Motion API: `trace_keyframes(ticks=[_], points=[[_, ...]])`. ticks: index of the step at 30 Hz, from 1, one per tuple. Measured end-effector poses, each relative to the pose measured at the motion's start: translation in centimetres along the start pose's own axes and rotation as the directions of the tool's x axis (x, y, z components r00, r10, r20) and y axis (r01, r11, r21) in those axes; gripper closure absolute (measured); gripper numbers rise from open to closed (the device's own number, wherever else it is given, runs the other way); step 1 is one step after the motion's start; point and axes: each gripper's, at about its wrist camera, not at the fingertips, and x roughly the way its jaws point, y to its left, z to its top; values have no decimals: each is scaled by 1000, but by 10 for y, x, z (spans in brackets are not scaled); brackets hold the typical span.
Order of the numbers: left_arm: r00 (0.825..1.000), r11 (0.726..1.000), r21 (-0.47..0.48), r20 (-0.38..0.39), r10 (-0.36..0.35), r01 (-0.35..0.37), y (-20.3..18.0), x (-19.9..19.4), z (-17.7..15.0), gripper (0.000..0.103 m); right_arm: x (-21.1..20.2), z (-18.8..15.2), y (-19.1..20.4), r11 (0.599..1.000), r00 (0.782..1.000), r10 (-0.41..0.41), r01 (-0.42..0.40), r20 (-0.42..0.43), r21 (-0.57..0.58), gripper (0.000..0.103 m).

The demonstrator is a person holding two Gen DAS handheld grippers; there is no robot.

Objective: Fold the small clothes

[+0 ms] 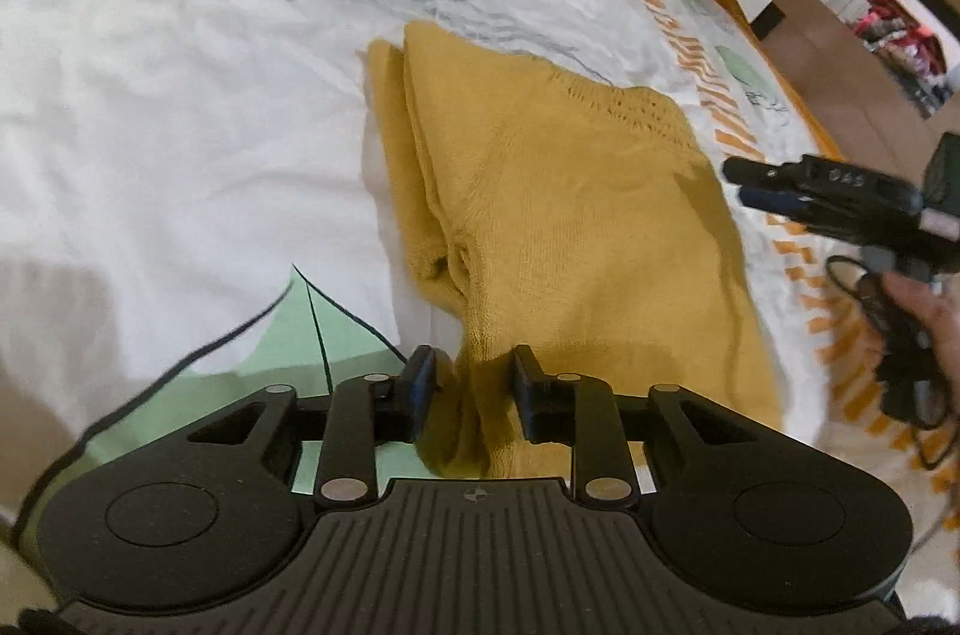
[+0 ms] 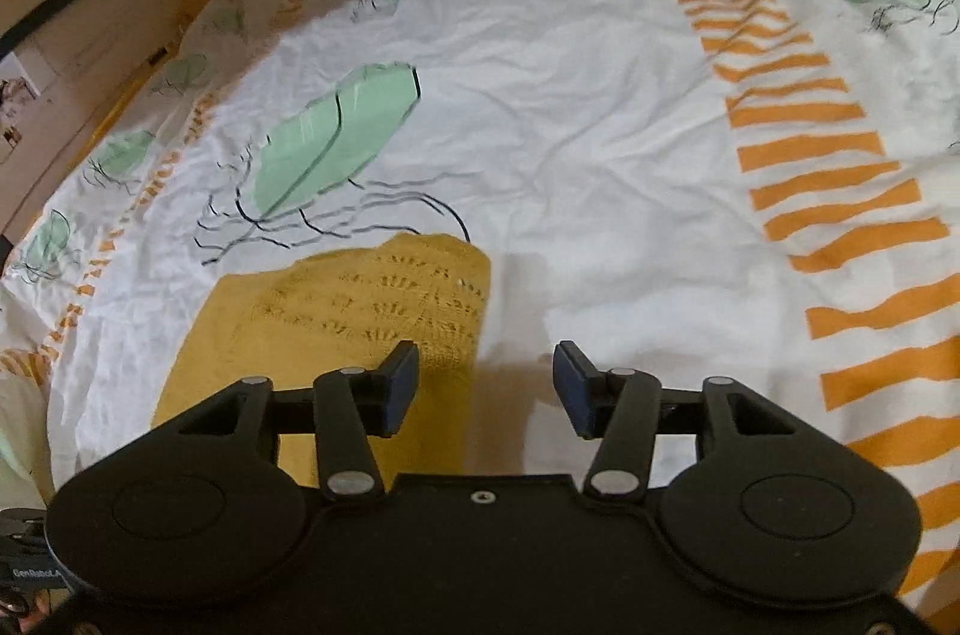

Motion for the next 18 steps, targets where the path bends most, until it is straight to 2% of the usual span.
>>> trace_keyframes(ticks=[3, 6, 9, 12, 18], points=[[996, 997, 40, 45, 71, -73, -12, -4, -6, 71, -15, -5, 4, 999, 999, 10, -8, 46, -31, 35], [988, 991, 36, 92, 122, -126, -17, -15, -18, 62, -28, -13, 10, 998, 997, 14, -8, 81, -63, 31], [972, 982, 41, 158, 175, -184, -26, -24, -18, 58, -34, -18, 15, 997, 994, 26, -19, 103, -72, 28], [955, 974, 45, 210, 208, -222, -31, -31, -9, 57, -29, -15, 21, 996, 994, 21, -12, 105, -87, 28], [937, 959, 49, 235, 260, -279, -33, -16, 31, 57, -6, -4, 24, 994, 995, -18, 28, 100, -101, 27]])
